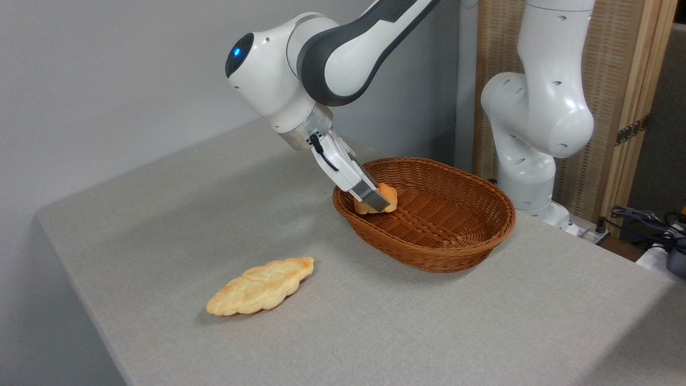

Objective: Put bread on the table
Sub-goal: 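Close the gripper on the orange bun inside the basket, then lift the orange bun out of the basket and carry it beside the croissant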

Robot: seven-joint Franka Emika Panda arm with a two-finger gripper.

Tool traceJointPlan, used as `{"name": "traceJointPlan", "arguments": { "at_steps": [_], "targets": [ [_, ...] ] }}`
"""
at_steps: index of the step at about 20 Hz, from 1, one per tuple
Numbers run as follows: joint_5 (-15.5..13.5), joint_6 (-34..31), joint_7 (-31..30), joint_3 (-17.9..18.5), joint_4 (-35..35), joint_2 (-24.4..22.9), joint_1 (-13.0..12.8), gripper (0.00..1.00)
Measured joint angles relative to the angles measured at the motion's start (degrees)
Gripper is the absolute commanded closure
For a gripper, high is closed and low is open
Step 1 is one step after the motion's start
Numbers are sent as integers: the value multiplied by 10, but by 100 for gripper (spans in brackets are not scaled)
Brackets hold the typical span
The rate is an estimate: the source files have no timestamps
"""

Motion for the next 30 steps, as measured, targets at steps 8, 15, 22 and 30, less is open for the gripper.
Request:
{"name": "traceJointPlan", "arguments": {
  "at_steps": [8, 15, 22, 30],
  "targets": [
    [0, -11, 27, 3, 10, -4, 1, 70],
    [0, -51, 65, 33, 61, -9, 4, 70],
    [0, -58, 70, 85, 165, -6, 6, 70],
    [-3, -15, 44, 86, 314, 104, 6, 70]
  ]
}}
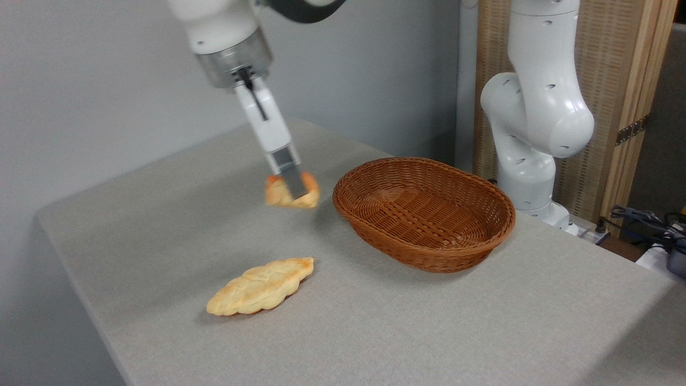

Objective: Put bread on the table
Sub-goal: 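Lift the orange bun out of the basket and carry it beside the croissant, then lower the orange bun onto the table next to the croissant and release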

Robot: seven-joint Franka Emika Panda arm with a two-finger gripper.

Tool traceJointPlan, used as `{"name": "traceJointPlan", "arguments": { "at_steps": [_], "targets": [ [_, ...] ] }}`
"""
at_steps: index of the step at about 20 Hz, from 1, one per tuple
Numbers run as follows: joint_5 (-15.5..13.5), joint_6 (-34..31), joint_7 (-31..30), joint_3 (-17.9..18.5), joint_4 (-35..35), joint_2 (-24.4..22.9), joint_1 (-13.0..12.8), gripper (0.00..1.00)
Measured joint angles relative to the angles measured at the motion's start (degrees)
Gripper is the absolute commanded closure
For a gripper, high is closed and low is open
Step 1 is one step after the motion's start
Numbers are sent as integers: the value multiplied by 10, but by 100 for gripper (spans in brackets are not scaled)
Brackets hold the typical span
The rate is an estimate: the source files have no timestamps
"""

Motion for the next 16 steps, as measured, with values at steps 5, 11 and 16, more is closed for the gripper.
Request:
{"name": "traceJointPlan", "arguments": {
  "at_steps": [5, 11, 16],
  "targets": [
    [-14, 66, -27, -14, 14, 43, -6, 69],
    [-14, 97, -59, -34, 15, 64, -7, 69],
    [-14, 105, -65, -49, 15, 82, -7, 65]
  ]
}}
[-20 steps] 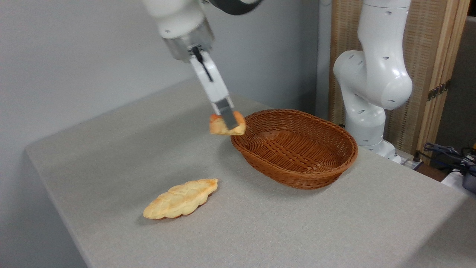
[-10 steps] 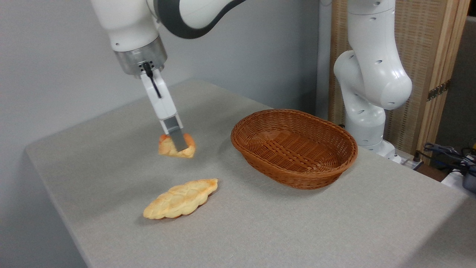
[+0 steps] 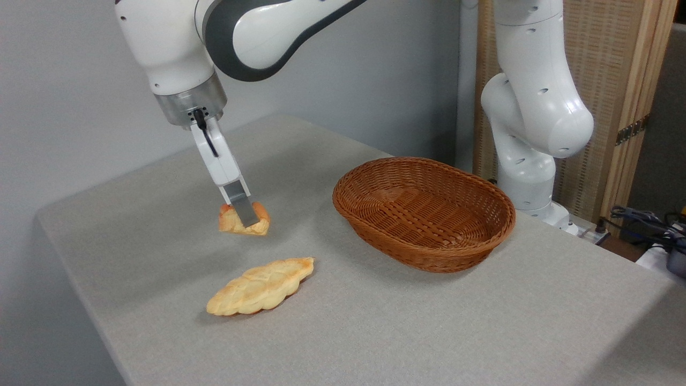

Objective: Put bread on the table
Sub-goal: 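Lower the orange bun onto the table next to the croissant and release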

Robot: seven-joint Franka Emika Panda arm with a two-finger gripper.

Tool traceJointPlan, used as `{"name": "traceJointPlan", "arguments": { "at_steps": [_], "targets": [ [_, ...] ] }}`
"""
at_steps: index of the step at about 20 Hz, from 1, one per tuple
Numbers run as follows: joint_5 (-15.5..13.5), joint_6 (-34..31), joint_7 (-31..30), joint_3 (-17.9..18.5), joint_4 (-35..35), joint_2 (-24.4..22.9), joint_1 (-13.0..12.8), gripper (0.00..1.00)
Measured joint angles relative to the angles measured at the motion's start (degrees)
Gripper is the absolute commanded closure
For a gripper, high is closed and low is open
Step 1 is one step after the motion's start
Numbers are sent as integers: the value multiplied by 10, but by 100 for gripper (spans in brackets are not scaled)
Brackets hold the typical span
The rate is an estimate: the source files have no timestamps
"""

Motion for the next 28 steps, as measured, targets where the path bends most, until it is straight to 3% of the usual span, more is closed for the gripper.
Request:
{"name": "traceJointPlan", "arguments": {
  "at_steps": [6, 9, 10, 11, 14, 28],
  "targets": [
    [0, 8, 0, 0, 0, 5, 0, 63],
    [0, 13, 0, 0, 0, 6, 0, 51],
    [0, 15, 0, 0, 0, 7, 0, 31],
    [0, 17, 0, 0, 0, 8, 0, 5],
    [0, 32, 0, 0, 0, 14, 0, 0],
    [1, 75, 0, -5, 4, 23, 0, 0]
  ]
}}
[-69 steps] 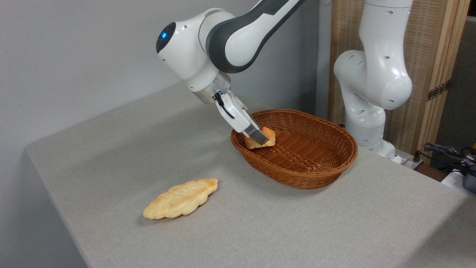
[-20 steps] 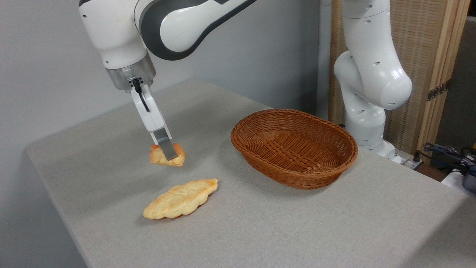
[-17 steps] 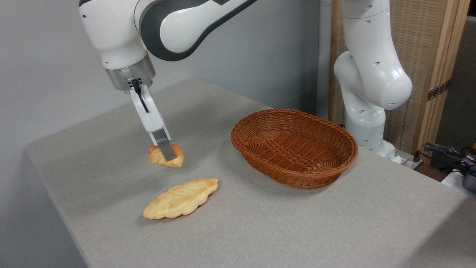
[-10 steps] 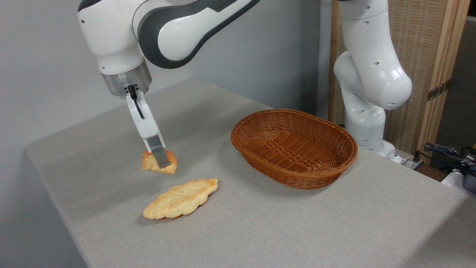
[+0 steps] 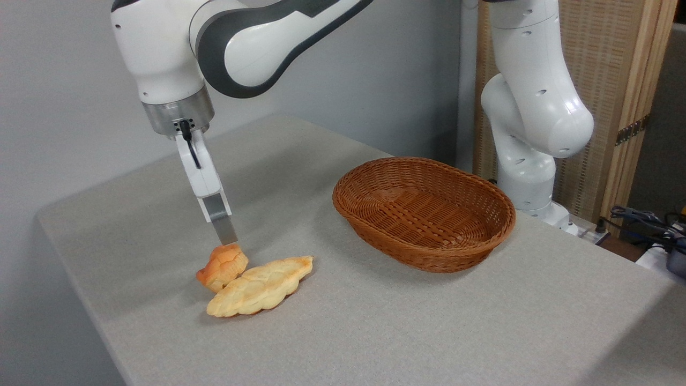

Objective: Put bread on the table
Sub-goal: 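Lower the orange bun onto the table next to the croissant and release, then raise the open gripper away from the bun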

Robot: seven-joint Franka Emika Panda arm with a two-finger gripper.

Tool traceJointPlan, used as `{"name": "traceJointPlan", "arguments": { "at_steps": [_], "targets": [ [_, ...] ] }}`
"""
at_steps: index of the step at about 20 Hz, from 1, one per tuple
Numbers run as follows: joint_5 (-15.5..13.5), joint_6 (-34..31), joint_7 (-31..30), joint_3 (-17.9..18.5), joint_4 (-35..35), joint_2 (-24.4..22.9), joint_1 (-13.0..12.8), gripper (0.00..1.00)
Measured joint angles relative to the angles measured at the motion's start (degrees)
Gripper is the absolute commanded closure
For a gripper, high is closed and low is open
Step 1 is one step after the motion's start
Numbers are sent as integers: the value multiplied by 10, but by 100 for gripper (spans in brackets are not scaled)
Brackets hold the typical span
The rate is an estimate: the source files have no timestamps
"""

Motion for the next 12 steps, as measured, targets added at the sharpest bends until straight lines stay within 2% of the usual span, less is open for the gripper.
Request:
{"name": "traceJointPlan", "arguments": {
  "at_steps": [6, 12],
  "targets": [
    [0, 4, -7, 3, 12, -2, 4, 0],
    [0, 3, -87, 17, 38, -13, 10, 0]
  ]
}}
